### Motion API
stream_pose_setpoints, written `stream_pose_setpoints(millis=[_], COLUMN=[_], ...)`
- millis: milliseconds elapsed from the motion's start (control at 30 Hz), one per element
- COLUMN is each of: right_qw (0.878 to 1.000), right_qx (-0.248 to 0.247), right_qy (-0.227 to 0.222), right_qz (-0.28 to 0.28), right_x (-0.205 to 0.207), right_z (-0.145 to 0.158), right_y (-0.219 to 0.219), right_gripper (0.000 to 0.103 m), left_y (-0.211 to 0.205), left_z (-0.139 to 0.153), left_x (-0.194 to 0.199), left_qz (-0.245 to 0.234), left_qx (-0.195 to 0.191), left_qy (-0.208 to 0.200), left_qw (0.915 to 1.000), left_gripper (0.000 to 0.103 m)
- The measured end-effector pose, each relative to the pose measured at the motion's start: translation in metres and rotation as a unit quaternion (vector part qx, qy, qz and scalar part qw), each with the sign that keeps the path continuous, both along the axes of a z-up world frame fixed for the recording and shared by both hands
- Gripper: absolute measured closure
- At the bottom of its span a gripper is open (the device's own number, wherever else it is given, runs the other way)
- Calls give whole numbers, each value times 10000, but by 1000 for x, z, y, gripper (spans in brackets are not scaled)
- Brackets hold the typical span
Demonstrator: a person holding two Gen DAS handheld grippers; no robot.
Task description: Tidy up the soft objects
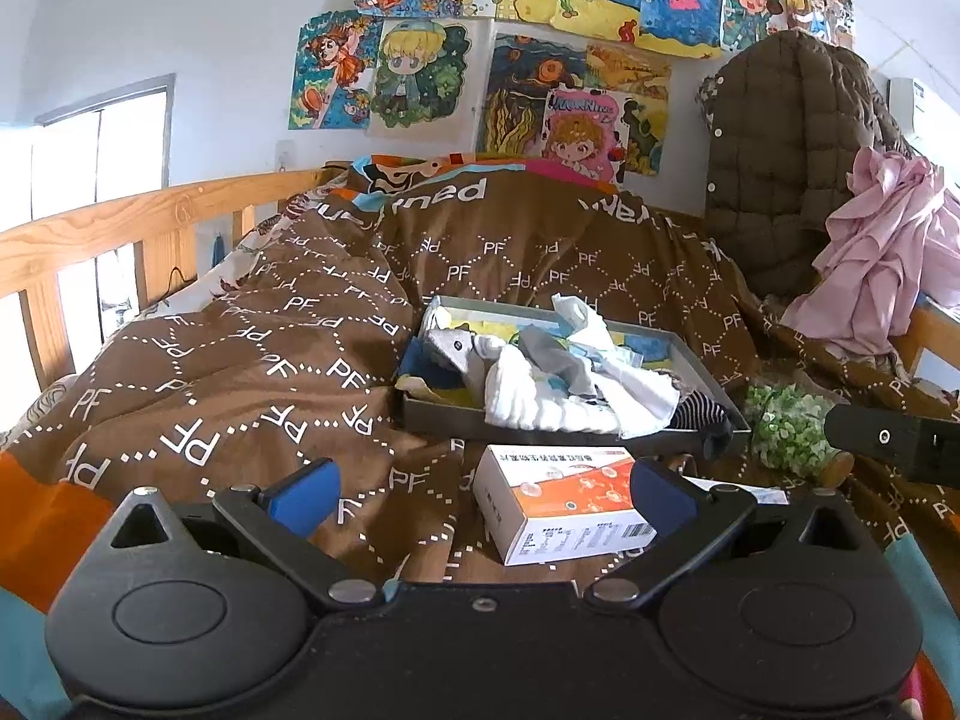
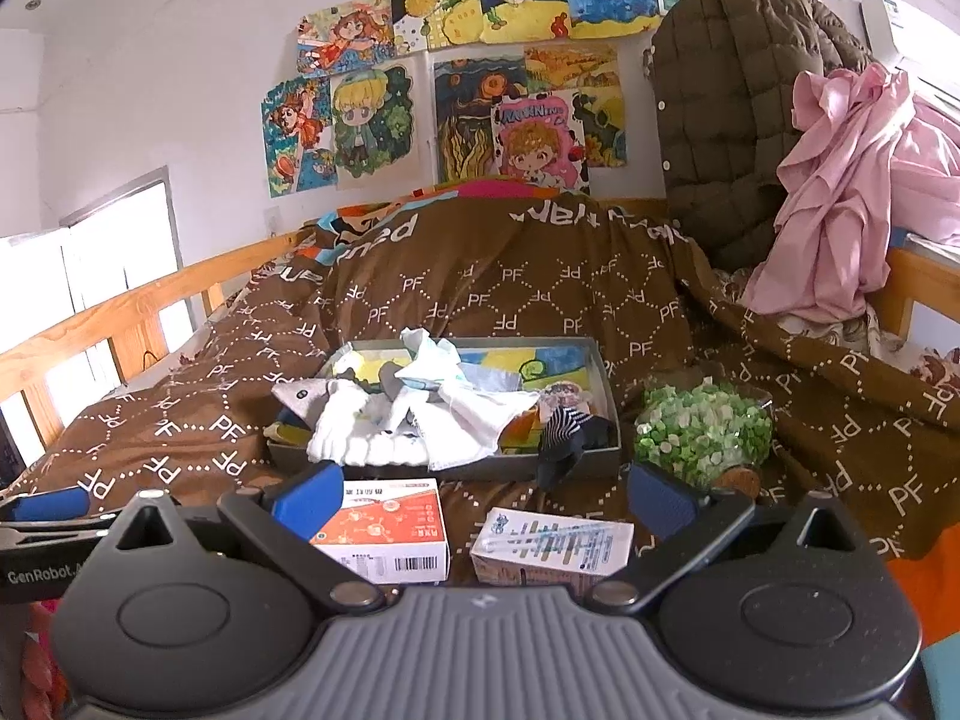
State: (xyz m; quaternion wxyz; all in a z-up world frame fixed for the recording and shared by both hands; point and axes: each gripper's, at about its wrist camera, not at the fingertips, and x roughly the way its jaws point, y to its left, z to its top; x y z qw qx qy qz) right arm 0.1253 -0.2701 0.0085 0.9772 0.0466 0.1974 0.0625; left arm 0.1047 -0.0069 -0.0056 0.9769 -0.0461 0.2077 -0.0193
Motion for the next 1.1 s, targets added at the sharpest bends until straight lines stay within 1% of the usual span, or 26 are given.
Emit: stream_pose_setpoints(millis=[333,600,800,1100], right_qw=[9999,9995,9992,9989], right_qx=[-92,-200,-326,-332], right_qy=[94,236,231,328], right_qz=[18,14,-1,-37], right_x=[3,7,7,11], right_z=[-4,-11,-15,-19], right_y=[4,10,13,13], right_gripper=[0,0,0,0], left_y=[0,-2,-3,-2], left_z=[-4,-6,-8,-10], left_x=[2,4,4,5], left_qz=[94,156,184,262], left_qx=[41,204,255,274], left_qy=[71,74,118,189], left_qw=[9999,9996,9994,9991], left_gripper=[1,1,1,1])
